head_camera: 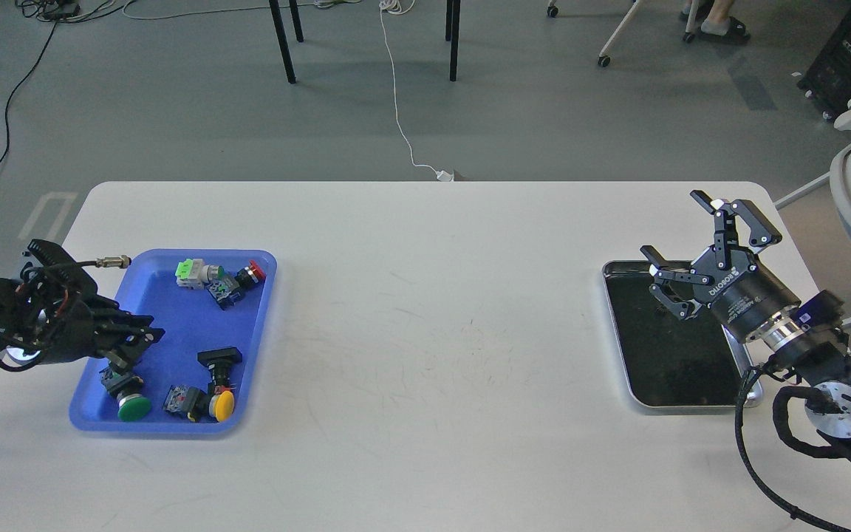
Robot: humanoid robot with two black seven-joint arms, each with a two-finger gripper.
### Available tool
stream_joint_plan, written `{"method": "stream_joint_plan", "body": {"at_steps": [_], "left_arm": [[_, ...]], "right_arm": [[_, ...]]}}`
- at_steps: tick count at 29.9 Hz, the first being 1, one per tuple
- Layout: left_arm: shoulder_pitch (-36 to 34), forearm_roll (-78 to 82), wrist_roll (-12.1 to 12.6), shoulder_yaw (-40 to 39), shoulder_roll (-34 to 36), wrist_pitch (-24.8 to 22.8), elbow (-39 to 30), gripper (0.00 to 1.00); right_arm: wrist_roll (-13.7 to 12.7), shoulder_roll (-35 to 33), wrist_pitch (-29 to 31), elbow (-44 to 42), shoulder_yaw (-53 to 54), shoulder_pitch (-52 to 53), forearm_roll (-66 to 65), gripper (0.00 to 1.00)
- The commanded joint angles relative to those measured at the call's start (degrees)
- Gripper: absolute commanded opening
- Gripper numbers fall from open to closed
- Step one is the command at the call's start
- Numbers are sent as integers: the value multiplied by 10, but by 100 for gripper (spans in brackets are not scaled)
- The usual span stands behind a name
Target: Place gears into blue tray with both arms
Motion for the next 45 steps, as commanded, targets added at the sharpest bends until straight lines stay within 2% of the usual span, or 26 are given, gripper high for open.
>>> {"method": "stream_joint_plan", "body": {"at_steps": [1,13,16,20,22,25,29,32,39,42,45], "left_arm": [[2,0,0,0,-1,0,7,16],[2,0,0,-2,-7,4,9,26],[2,0,0,-1,-7,6,9,38],[3,0,0,-5,-7,7,9,67],[2,-3,0,-9,-6,10,9,77],[-2,-8,0,-33,1,28,5,84],[-4,-28,0,-109,4,47,-15,86],[-3,-125,0,-148,12,42,-64,90],[19,-515,0,-162,3,47,-198,96],[40,-648,0,-199,-24,48,-231,98],[88,-704,0,-257,-67,47,-234,98]], "right_arm": [[0,-1,0,0,2,0,0,98],[0,-5,0,1,1,0,0,98],[0,-5,0,2,2,0,0,98],[0,-5,0,2,1,0,0,98],[0,-6,0,2,1,0,0,98],[0,-8,0,4,1,0,0,98],[0,-8,0,4,1,0,0,98],[0,-8,0,4,0,0,0,98],[0,-8,0,5,-1,0,-2,98],[0,-8,0,4,-1,0,-13,98],[0,-8,0,4,-1,-1,-17,98]]}}
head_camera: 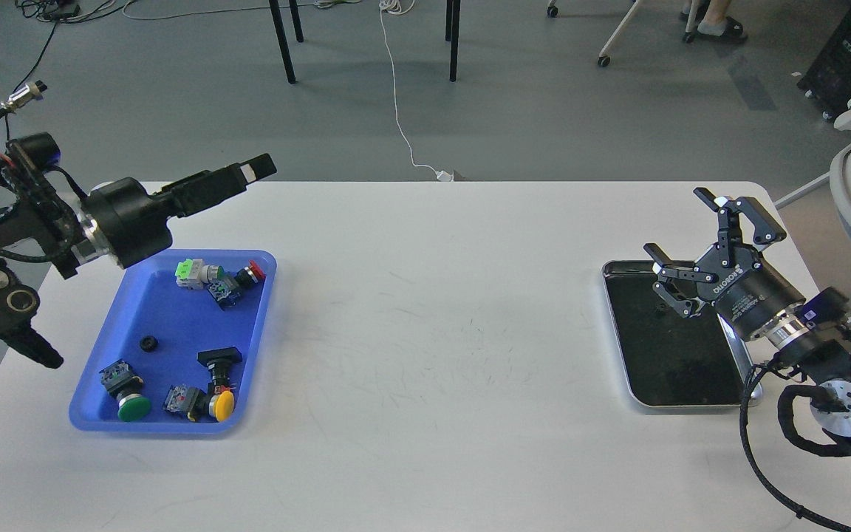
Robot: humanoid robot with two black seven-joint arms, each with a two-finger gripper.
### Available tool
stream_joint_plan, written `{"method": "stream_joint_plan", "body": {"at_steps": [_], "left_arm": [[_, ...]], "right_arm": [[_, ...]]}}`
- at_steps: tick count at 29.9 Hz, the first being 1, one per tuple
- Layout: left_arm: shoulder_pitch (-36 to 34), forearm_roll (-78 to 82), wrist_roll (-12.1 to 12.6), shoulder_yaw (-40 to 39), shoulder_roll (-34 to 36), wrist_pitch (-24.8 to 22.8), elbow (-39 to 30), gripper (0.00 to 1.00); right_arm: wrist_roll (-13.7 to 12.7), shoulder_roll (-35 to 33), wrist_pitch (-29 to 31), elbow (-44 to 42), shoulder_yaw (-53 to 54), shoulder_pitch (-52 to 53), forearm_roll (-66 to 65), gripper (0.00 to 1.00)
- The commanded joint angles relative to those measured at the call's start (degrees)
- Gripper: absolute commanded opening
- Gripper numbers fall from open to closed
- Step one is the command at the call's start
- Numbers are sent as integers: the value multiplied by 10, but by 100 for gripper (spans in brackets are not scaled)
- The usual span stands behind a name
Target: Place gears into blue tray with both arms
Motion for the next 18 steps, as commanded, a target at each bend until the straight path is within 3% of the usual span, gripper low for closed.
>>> {"method": "stream_joint_plan", "body": {"at_steps": [1,10,13,18], "left_arm": [[61,-64,0,-72,-57,-1,-7,98],[243,-90,0,-270,-217,-6,1,98],[271,-133,58,-323,-256,-30,21,98],[292,-161,120,-367,-285,-90,62,98]], "right_arm": [[0,0,0,-1,0,-1,-4,98],[0,-9,0,2,-1,-1,-25,98],[0,-14,0,15,-3,-1,-62,98],[0,-40,0,46,-4,7,-144,98]]}}
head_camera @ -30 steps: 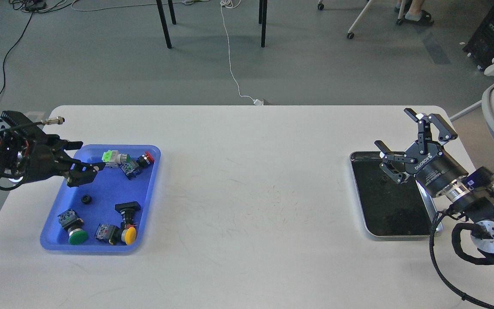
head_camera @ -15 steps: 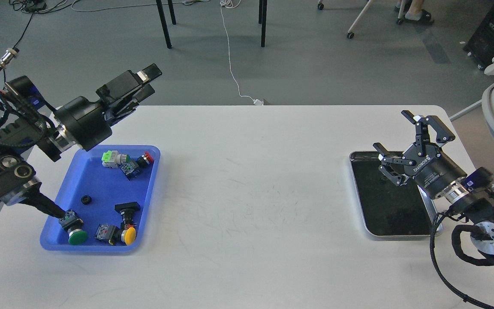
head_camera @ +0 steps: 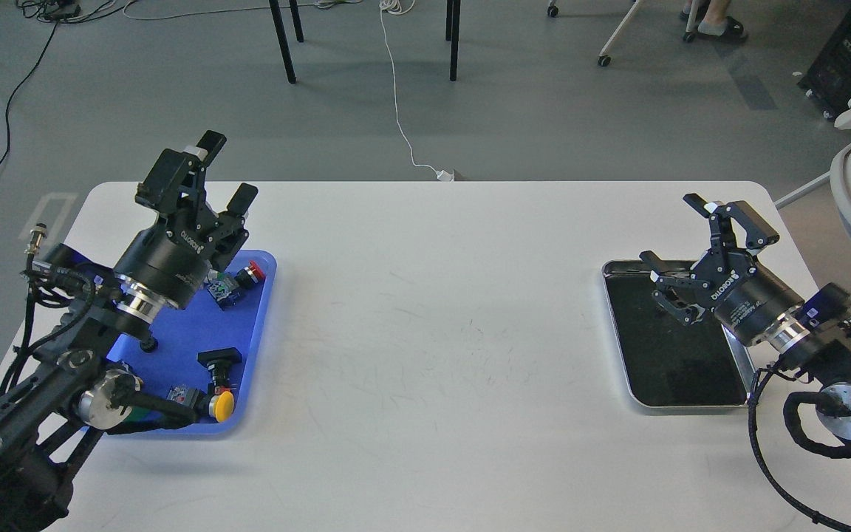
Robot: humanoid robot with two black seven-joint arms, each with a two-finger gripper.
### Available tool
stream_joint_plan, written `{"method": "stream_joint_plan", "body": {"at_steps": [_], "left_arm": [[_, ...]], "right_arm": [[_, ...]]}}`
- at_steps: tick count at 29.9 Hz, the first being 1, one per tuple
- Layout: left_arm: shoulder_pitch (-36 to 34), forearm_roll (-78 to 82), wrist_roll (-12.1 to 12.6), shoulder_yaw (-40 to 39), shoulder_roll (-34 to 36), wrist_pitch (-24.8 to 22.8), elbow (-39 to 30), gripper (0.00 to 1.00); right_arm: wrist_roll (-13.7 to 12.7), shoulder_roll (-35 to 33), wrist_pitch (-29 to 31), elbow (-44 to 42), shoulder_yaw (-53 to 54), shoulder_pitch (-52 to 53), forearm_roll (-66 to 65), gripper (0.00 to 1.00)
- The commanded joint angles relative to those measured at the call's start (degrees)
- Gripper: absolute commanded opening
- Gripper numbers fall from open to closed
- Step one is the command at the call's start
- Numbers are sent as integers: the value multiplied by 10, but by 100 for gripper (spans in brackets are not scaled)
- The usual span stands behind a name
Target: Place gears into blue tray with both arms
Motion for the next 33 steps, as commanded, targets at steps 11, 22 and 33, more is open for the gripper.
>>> {"method": "stream_joint_plan", "body": {"at_steps": [11,22,33], "left_arm": [[21,-9,40,-19,-14,-32,21,98],[20,-9,39,-24,-15,-33,21,98],[20,-9,39,-27,-13,-34,21,98]], "right_arm": [[0,-100,0,51,-133,219,-404,98],[0,-92,0,-56,-447,464,-650,98],[0,40,-29,-187,-546,468,-716,97]]}}
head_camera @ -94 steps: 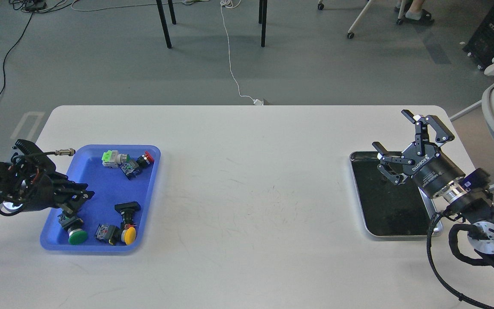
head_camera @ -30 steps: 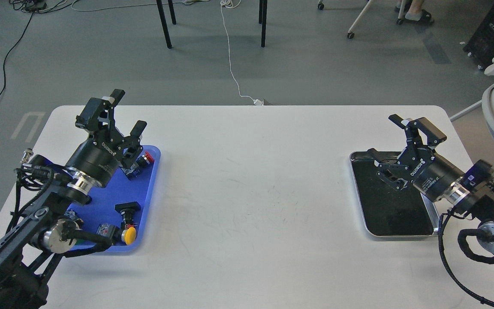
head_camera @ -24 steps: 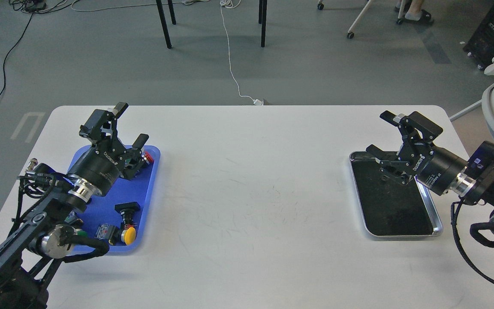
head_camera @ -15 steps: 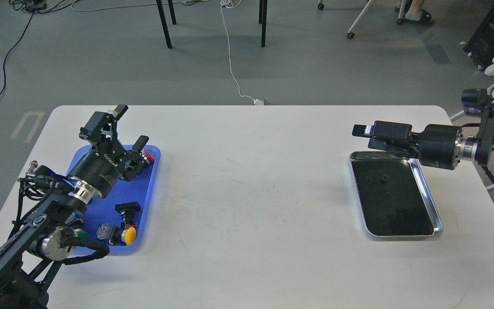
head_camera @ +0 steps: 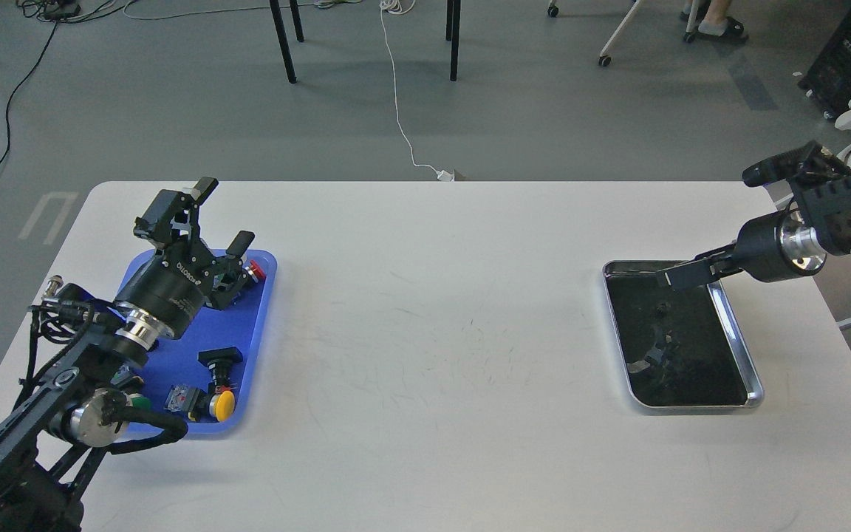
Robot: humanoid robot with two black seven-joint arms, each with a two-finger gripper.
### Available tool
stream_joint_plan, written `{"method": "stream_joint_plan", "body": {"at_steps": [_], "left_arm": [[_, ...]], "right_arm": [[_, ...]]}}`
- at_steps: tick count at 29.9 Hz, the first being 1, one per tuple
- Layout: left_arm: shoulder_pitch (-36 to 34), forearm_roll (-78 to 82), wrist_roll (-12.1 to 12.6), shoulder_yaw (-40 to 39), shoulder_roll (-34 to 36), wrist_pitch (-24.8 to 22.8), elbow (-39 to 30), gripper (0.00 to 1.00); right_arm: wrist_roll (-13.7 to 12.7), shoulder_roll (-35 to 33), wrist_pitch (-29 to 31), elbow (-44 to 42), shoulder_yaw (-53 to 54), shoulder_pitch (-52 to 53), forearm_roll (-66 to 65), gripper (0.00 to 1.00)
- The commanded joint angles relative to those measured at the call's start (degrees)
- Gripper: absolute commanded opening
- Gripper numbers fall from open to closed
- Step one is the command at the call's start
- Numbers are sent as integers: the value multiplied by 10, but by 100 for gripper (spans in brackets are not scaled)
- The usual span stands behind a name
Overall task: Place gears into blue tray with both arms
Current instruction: 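Reach the right gripper into the metal tray and grasp another black piece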
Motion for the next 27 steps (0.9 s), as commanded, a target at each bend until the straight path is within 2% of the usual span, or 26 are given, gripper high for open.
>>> {"method": "stream_joint_plan", "body": {"at_steps": [1,9,14,18,22,27], "left_arm": [[0,0,0,-3,2,0,0,98],[0,0,0,-3,1,1,0,98],[0,0,0,-4,3,1,0,98],[0,0,0,-3,4,1,0,98],[0,0,0,-3,3,0,0,98],[0,0,0,-3,2,1,0,98]], "right_arm": [[0,37,-25,-42,-54,2,-2,97],[0,83,-74,-73,-96,-3,-1,93],[0,93,-77,-86,-99,-13,-1,90],[0,97,-77,-96,-109,-19,-1,84],[0,97,-78,-96,-112,-20,-1,70],[0,98,-78,-98,-112,-26,-1,65]]}}
